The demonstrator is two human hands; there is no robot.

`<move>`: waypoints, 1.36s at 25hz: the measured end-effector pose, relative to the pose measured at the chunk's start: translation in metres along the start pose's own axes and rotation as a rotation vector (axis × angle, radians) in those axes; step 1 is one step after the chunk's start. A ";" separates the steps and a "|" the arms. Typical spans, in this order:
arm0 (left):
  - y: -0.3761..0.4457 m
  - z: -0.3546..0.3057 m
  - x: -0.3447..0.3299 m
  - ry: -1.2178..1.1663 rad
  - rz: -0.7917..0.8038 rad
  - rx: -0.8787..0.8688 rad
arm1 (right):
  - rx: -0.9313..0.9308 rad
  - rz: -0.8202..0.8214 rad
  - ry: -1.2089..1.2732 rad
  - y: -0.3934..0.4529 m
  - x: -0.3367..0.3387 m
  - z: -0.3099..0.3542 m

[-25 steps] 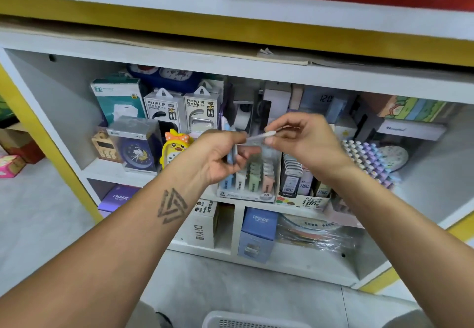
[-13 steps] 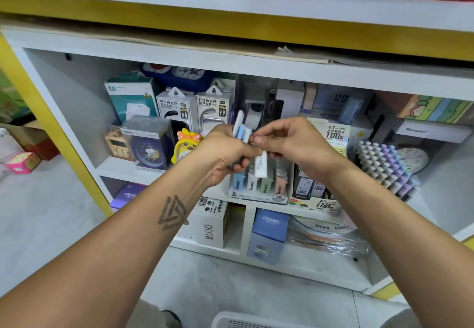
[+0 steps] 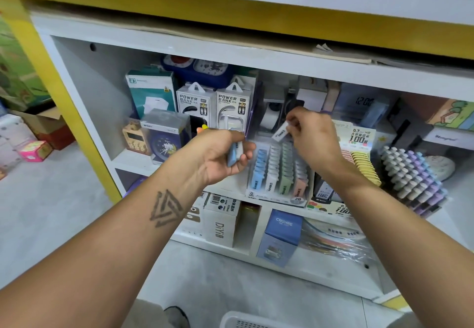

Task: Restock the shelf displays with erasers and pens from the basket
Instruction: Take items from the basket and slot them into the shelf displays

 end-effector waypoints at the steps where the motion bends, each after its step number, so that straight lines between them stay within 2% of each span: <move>1: -0.002 0.000 0.001 0.018 -0.002 0.005 | -0.003 0.017 -0.015 0.003 -0.005 0.000; 8: -0.006 -0.002 0.004 0.064 -0.023 -0.008 | 0.019 0.327 -0.182 0.012 -0.049 0.007; 13: -0.010 -0.003 0.003 -0.015 -0.002 -0.015 | -0.012 0.393 -0.214 0.012 -0.053 0.005; 17: -0.011 -0.002 -0.001 -0.033 0.044 -0.014 | -0.011 0.525 -0.252 0.011 -0.055 0.008; 18: -0.011 -0.001 -0.004 -0.005 0.062 -0.013 | -0.048 0.485 -0.156 0.013 -0.048 0.011; 19: -0.011 0.000 -0.008 0.025 0.080 -0.012 | -0.142 0.415 0.045 0.012 -0.038 0.011; 21: -0.010 0.002 -0.020 0.078 0.114 -0.009 | -0.398 0.302 0.656 0.001 -0.021 0.012; 22: -0.010 0.004 -0.027 0.099 0.125 -0.005 | -0.469 0.312 0.925 -0.006 -0.015 0.017; 24: -0.012 0.007 -0.041 0.093 0.155 0.019 | -0.459 0.390 1.187 -0.018 -0.003 0.025; 26: -0.014 0.009 -0.052 0.022 0.206 0.041 | -0.393 0.394 1.282 -0.025 0.011 0.027; 28: -0.014 0.009 -0.055 -0.057 0.234 0.058 | -0.355 0.343 1.266 -0.027 0.021 0.022; 30: -0.012 0.010 -0.051 -0.046 0.186 0.076 | -0.315 0.266 1.105 -0.024 0.034 0.013; 32: -0.009 0.012 -0.043 0.099 0.082 0.071 | -0.245 0.183 0.781 -0.017 0.052 -0.001; 34: -0.007 0.013 -0.041 0.203 0.029 0.061 | -0.131 0.193 0.391 -0.012 0.066 -0.009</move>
Point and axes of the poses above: each hand's wrist, its own y-axis towards the middle knuckle, its own x-axis out of the back of the hand, z = x × y, the point moved 7 cm from there along y, towards the middle knuckle, and after that the axes turned 6 degrees about x, right-handed, at the moved point
